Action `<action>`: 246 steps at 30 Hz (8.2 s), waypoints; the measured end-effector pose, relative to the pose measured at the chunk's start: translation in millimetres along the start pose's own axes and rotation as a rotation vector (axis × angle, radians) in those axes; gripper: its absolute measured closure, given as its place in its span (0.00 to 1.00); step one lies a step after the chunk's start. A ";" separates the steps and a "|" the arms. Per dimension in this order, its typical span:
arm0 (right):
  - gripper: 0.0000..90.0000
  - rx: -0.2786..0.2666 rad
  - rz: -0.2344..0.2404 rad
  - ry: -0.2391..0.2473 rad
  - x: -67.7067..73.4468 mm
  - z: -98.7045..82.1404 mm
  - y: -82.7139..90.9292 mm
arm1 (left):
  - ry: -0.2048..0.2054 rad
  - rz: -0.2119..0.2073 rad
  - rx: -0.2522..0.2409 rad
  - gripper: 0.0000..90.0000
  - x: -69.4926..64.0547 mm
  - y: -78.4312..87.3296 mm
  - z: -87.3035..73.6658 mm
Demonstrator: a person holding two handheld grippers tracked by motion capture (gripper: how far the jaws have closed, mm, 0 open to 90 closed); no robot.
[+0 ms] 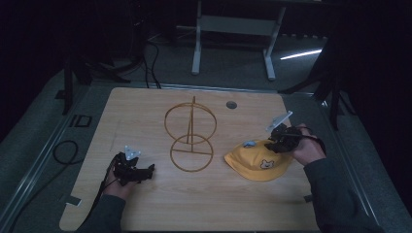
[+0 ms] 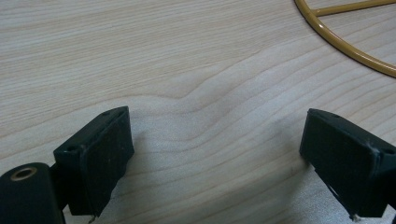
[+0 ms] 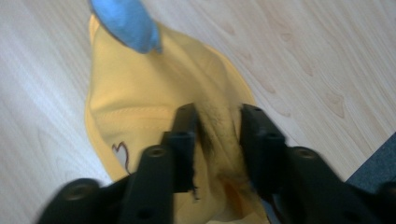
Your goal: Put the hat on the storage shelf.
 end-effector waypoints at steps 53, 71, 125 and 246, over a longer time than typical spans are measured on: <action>0.92 -0.134 -0.029 0.113 -10.7 32.3 69.6 | 0.000 0.000 0.000 0.11 0.1 0.0 0.0; 0.92 -0.275 0.005 0.065 -27.5 41.8 101.7 | -0.001 0.000 0.001 0.11 0.1 0.1 0.0; 0.92 -0.470 0.003 0.114 -23.0 88.2 165.4 | 0.000 -0.001 0.003 0.11 0.0 0.1 -0.1; 0.36 -0.316 0.069 0.296 70.6 242.8 133.8 | -0.001 0.000 -0.001 0.11 0.2 -0.2 0.2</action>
Point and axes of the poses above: each handheld gripper's, and its own axes: y roughly backward along the jaws, z roughly out of its top, x roughly to its left, the point moved 5 cm from there along -y, roughly forward along the jaws, and after that the axes turned 10 degrees about x, right-handed, at the moved point
